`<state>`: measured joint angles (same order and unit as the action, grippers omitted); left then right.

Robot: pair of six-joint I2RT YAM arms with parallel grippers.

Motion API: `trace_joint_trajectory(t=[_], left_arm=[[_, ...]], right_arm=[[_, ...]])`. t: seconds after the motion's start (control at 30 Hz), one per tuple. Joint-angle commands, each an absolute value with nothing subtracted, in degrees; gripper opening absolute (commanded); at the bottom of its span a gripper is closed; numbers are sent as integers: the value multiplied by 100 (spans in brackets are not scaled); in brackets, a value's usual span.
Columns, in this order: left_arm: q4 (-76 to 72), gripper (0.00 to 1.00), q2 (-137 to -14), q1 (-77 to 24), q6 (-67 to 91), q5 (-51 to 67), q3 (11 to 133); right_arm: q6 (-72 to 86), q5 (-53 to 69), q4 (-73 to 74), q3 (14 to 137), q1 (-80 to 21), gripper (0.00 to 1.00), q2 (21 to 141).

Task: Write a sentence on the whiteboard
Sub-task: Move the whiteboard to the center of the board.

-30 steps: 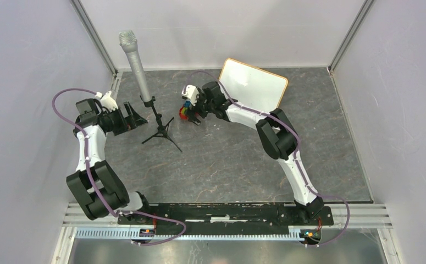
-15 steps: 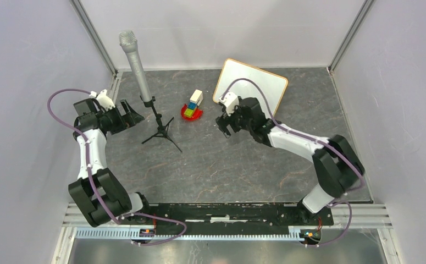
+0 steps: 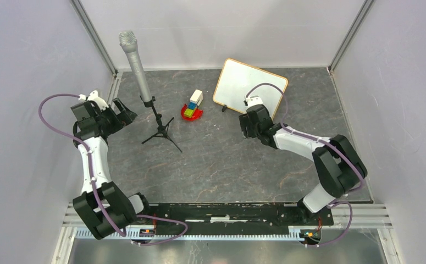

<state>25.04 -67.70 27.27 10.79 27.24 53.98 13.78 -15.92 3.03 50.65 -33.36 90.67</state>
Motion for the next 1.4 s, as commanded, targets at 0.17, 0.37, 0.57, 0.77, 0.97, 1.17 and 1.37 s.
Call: trace_joint_trajectory(t=[0.17,0.37,0.57,0.77,0.97,1.17,1.37], left_arm=[[2136,100,-6642,2747,1383,2479,5291],[2120,100,-6730,2751,1392,2531,5317],[2109,100,-6839,2750,1415,2481,5309],[2153,100,-6873,2751,1371,2426,5300],[2118,100,-6893,2751,1397,2433,5300],[2119,100,-6935,2750,1378,2448,5292],[2183,100,-7040,2751,1377,2461,5359]], right_arm=[[1977,-2033,-137,5308,-3022,64,9813],[1952,-2055,-412,5506,-2947,62,10173],[2058,-2158,-514,5866,-2853,59,10575],[2210,-2388,-511,6086,-2734,51,10908],[2187,-2519,-466,6129,-2666,52,11047],[1936,-2649,-559,6165,-2564,51,11013],[1717,-2888,-719,6222,-2547,38,11039]])
